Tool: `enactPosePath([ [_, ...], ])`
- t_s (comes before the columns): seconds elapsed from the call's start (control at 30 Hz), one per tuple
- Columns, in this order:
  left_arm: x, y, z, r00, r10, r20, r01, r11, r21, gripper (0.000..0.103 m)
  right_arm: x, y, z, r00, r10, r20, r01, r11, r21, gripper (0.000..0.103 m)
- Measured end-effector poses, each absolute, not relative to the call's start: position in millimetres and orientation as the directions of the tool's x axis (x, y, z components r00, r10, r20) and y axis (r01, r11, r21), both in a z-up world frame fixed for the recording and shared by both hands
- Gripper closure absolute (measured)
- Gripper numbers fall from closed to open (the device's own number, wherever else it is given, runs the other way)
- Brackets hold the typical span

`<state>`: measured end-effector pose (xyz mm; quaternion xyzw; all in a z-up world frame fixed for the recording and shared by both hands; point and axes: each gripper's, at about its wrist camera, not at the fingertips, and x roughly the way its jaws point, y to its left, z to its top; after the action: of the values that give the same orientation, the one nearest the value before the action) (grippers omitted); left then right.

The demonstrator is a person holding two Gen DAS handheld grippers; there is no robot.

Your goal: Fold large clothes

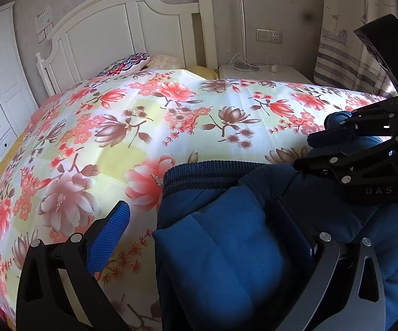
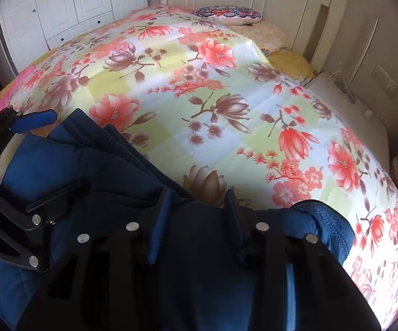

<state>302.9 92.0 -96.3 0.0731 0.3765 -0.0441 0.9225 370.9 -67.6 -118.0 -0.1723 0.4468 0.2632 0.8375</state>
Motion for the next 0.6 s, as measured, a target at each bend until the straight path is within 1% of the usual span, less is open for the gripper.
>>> enactPosePath([
  [0.07,303.7,93.0,-96.6,0.708,-0.035,-0.705,0.141,0.986,0.092,0.004,365.1,-65.5,-114.2,0.515,0.250,-0.820,-0.577,0.809,-0.116,0.058],
  [0.13,306.8,97.2,-96.6,0.691,-0.068,-0.719,0.157,0.986,0.058,0.004,349.1,-63.6,-102.0,0.606,0.175,-0.776,-0.535,0.812,-0.235,0.050],
  [0.17,307.8,100.0,-96.2,0.682,-0.085,-0.726,0.167,0.985,0.041,0.004,338.6,-68.5,-91.7,0.635,0.164,-0.755,-0.512,0.821,-0.252,0.043],
  [0.2,307.7,103.4,-95.2,0.675,-0.104,-0.731,0.175,0.984,0.021,0.004,329.6,-76.5,-81.9,0.644,0.181,-0.743,-0.500,0.835,-0.230,0.037],
  [0.23,306.4,109.1,-93.0,0.660,-0.127,-0.740,0.180,0.984,-0.009,0.004,317.6,-89.4,-70.2,0.650,0.217,-0.728,-0.487,0.855,-0.180,0.034],
  [0.3,299.0,120.0,-86.6,0.645,-0.141,-0.751,0.158,0.986,-0.049,0.004,285.6,-126.1,-49.4,0.657,0.307,-0.688,-0.457,0.888,-0.040,0.019],
  [0.4,276.4,138.0,-74.6,0.627,-0.188,-0.756,0.136,0.982,-0.131,0.004,242.8,-176.2,-41.1,0.647,0.395,-0.652,-0.429,0.896,0.117,0.011],
  [0.5,245.6,150.7,-65.9,0.622,-0.263,-0.738,0.155,0.965,-0.214,0.004,207.3,-218.1,-53.5,0.616,0.472,-0.630,-0.384,0.879,0.283,0.009],
  [0.53,234.2,155.3,-65.8,0.604,-0.316,-0.732,0.169,0.948,-0.270,0.004,197.1,-226.3,-60.8,0.600,0.498,-0.626,-0.372,0.867,0.333,0.008],
  [0.6,220.6,156.8,-70.4,0.555,-0.383,-0.739,0.196,0.923,-0.331,0.004,178.9,-234.8,-80.8,0.549,0.557,-0.623,-0.372,0.830,0.416,0.007],
])
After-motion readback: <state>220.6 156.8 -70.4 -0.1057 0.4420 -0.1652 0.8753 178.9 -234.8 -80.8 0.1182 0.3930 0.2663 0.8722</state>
